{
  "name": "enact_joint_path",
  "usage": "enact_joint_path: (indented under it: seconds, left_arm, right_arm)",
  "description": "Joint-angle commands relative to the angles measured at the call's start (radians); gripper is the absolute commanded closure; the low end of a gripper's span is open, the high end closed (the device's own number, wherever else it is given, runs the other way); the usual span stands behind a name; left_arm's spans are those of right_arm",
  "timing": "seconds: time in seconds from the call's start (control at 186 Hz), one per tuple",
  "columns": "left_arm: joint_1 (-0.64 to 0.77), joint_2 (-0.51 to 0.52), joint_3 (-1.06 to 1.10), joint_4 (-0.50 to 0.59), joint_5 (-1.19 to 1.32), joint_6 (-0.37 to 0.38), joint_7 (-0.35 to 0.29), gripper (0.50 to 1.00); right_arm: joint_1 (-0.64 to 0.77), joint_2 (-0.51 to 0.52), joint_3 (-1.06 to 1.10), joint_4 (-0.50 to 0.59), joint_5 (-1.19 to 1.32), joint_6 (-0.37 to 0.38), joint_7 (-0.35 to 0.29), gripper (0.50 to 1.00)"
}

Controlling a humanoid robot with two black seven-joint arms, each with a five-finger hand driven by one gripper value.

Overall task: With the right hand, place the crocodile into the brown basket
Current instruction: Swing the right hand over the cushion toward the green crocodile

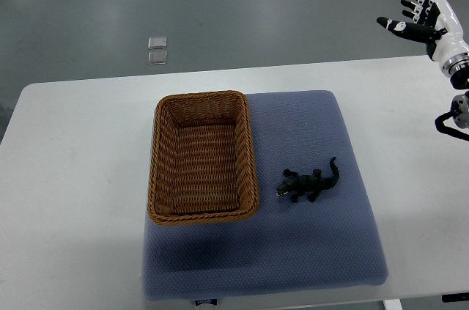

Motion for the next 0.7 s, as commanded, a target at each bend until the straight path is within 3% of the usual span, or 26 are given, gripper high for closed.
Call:
enact_joint_path:
  seconds: [0.0, 0.322, 0.697]
  left_arm:
    - [0.000, 0.000, 0.001, -0.001, 0.000, 0.000, 0.000, 0.500]
    - [0.000, 0.000, -0.001, -0.001, 0.000, 0.000, 0.000, 0.500]
    - [0.000, 0.000, 0.001, -0.001, 0.000, 0.000, 0.000, 0.500]
  right_arm:
    - [0.036, -0.080, -0.094, 0.060, -0.134, 0.001, 0.004, 0.585]
    - [0.246, -0.275, -0.447, 0.241, -0.415, 0.076, 0.010, 0.585]
    - [0.493, -0.319, -0.792, 0.411, -0.659, 0.236, -0.003, 0.585]
